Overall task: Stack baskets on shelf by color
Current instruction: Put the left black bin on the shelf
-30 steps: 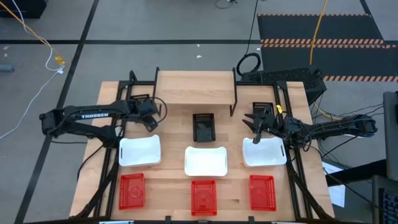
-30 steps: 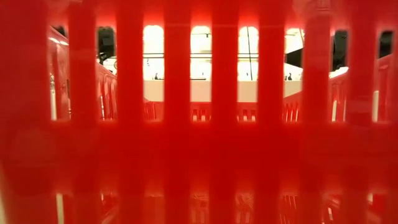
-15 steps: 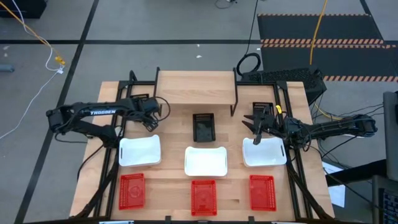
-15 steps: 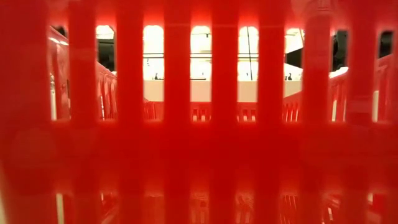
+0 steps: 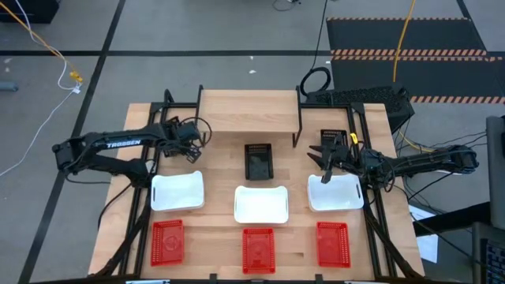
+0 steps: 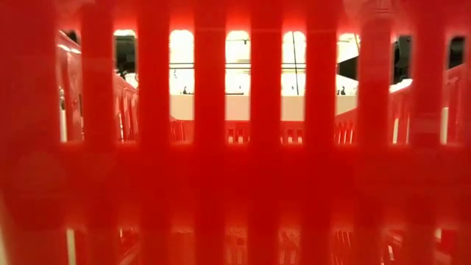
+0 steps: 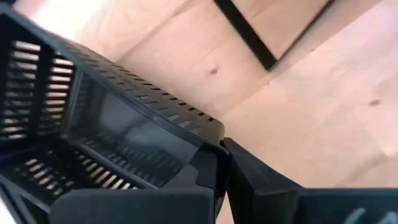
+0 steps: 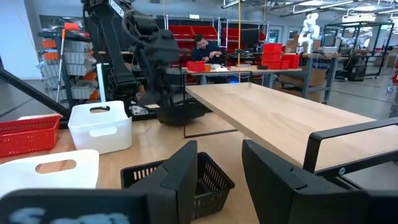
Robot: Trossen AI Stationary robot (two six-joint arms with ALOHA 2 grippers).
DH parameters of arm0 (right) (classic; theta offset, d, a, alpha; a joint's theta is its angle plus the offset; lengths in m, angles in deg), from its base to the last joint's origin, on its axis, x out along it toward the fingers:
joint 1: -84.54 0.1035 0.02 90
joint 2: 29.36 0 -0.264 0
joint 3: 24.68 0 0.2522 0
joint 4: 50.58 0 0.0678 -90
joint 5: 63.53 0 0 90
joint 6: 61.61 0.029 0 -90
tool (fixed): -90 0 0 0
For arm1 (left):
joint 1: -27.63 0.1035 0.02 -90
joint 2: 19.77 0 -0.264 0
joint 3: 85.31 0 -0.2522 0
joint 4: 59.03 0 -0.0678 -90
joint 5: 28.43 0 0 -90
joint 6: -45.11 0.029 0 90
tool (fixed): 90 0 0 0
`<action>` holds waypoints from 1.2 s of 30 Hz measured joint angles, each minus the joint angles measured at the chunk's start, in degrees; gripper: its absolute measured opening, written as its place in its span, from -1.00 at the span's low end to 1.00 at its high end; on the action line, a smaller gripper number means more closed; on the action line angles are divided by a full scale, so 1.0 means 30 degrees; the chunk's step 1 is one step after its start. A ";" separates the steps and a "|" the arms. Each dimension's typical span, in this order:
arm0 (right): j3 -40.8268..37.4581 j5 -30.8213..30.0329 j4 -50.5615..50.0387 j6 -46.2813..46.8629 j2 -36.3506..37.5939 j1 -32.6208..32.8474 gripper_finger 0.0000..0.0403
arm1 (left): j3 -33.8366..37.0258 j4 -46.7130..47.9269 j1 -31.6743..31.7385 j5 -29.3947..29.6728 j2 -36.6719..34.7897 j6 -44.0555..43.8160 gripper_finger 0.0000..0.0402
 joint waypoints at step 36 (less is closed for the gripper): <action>0.0000 -0.0066 -0.0185 0.0262 0.0006 0.0000 -0.39 | -0.1230 0.2072 -0.3276 -0.0838 0.0078 0.2054 -0.94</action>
